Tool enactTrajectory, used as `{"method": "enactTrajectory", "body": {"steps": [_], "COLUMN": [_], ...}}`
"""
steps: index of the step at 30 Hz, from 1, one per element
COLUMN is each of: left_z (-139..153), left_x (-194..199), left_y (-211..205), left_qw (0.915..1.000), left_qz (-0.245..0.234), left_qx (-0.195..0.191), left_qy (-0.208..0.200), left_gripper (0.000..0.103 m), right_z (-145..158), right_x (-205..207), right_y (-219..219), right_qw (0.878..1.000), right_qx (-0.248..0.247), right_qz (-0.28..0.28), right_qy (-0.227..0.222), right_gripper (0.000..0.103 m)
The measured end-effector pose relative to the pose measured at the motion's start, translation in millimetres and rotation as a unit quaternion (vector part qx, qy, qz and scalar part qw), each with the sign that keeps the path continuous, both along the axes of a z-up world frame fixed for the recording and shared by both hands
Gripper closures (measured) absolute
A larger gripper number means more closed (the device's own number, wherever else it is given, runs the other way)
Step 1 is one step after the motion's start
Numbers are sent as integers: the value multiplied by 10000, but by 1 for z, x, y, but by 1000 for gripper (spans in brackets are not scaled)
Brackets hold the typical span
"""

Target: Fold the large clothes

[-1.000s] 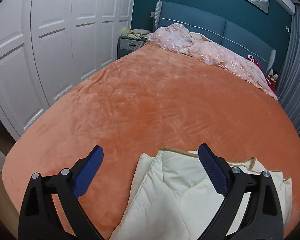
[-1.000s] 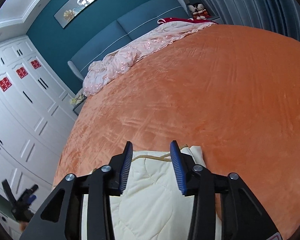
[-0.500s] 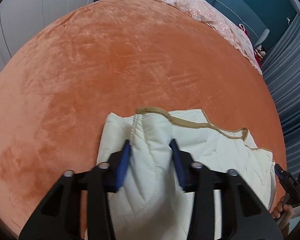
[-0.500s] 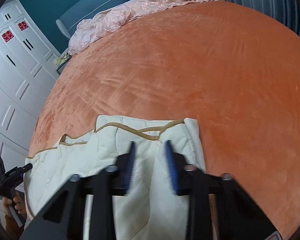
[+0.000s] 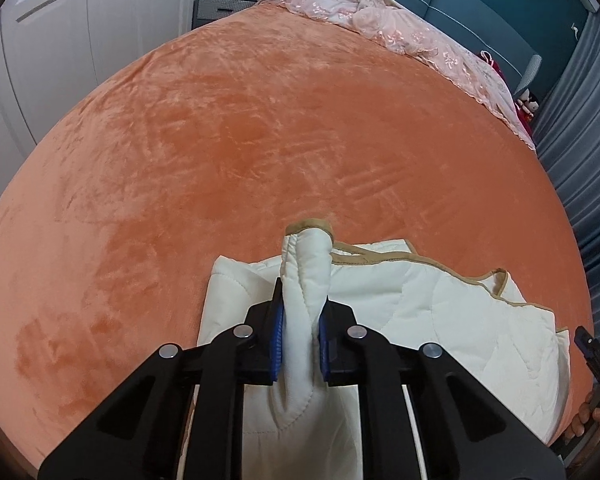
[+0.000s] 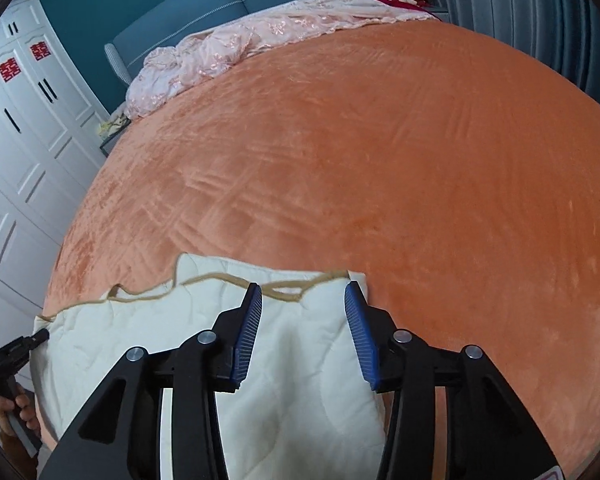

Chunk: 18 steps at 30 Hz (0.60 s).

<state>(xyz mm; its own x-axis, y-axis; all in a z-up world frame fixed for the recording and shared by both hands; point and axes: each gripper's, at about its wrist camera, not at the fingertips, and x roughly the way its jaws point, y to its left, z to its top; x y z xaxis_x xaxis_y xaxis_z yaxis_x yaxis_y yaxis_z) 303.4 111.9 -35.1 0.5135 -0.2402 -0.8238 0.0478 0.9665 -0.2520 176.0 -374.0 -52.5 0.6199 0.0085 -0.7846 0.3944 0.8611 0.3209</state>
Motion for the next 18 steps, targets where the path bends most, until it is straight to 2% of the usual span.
{"method": "enactTrajectory", "body": {"steps": [3,4,5,6,10,13,15,18], "left_z": [-4,-3,-1,4,24,30,24,6], "left_x": [-2,-3,-4,-5,-6,1,10,23], "left_y": [1,0,0,1,4,2,1,-6], "left_qw": [10000,9999,9999,9997,9988,9981,9982,9982], "left_qz": [91,117,145,177,234,300,335,338], "left_qx": [13,11,-13,-29,-71,82,190,426], "left_qy": [-2,-30,-69,-136,-435,-525,-462,-268], "left_gripper": [91,91,91,91,92,92,92,92], "right_z": [-23,-28,-30,-30,5,26,23,3], "right_x": [4,6,7,8,6,10,17,31], "right_y": [-4,-5,-4,-3,-3,-1,-1,-2], "right_qw": [9990,9986,9984,9983,9977,9967,9975,9991], "right_qx": [374,434,471,505,471,240,134,88], "right_qz": [54,72,101,151,129,56,-38,-147], "right_qy": [247,303,296,254,-463,-768,-698,-392], "right_gripper": [57,61,81,95,97,97,97,97]}}
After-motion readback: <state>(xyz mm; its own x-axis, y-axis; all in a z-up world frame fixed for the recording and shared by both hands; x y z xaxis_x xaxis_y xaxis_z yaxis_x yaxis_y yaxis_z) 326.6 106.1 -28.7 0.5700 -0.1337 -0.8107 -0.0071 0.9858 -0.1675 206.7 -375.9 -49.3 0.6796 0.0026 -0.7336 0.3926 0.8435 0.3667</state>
